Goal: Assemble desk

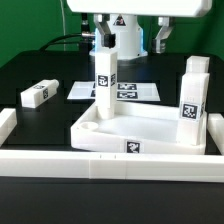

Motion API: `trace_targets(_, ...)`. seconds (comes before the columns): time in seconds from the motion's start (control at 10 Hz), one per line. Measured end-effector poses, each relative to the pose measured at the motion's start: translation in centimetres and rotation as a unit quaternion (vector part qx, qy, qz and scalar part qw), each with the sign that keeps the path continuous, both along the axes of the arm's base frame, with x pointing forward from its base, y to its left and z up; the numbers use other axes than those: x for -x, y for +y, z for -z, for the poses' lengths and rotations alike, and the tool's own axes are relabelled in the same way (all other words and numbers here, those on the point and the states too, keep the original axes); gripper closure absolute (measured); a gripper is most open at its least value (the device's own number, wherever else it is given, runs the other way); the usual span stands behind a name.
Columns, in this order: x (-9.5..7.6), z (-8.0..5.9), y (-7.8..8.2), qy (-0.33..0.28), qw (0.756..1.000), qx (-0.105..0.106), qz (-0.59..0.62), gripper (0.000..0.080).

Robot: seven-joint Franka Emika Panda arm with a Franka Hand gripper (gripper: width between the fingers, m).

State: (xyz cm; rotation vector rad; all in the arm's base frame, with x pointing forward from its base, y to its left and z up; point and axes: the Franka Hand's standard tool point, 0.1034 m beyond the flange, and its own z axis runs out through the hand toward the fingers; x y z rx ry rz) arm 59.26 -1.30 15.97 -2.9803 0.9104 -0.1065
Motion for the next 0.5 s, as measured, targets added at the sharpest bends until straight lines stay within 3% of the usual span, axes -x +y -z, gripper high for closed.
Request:
trace_targets(0.2, 0.1, 0.1, -0.2, 0.0, 1.0, 0.0, 0.0, 0.015)
trace_targets(0.3, 0.7, 0.5, -1.5, -0.013, 1.0, -0.002, -0.007, 0.015)
trace_targets(0.5, 3.2, 1.4, -6.8, -0.008, 1.0, 0.002, -0.028, 0.015)
